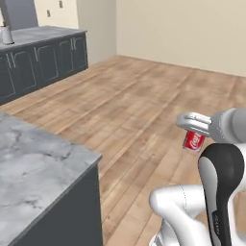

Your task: Open the fridge, grab two sodas, and place both sodas inside the bowl with ice on the dining counter.

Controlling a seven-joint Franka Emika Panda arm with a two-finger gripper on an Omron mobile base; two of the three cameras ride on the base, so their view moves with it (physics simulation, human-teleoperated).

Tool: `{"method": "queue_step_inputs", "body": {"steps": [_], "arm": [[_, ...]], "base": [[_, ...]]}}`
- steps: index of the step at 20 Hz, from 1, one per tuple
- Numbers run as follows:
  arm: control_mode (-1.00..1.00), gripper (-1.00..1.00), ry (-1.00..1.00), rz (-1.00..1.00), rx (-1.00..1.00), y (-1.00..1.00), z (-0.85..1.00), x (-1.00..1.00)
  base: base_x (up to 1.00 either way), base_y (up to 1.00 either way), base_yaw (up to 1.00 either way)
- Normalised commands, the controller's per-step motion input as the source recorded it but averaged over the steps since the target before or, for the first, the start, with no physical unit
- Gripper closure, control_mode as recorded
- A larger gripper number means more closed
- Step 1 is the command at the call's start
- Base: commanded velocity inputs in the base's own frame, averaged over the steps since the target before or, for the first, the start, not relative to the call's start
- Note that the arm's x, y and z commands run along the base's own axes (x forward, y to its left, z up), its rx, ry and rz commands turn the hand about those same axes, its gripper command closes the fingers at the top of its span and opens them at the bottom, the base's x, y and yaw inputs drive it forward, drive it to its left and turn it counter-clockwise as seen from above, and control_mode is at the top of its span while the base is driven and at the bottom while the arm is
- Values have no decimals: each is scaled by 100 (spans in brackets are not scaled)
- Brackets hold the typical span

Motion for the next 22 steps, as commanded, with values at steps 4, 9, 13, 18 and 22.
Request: {"method": "queue_step_inputs", "body": {"steps": [4, 9, 13, 18, 22], "arm": [[100, 100, 0, 0, 0, 0, 0, 0], [100, 100, 0, 0, 0, 0, 0, 0], [100, 100, 0, 0, 0, 0, 0, 0], [100, 100, 0, 0, 0, 0, 0, 0], [100, 100, 0, 0, 0, 0, 0, 0]], "base": [[74, -68, 30], [75, -63, 32], [76, -60, 34], [77, -58, 35], [80, -54, 37]]}}
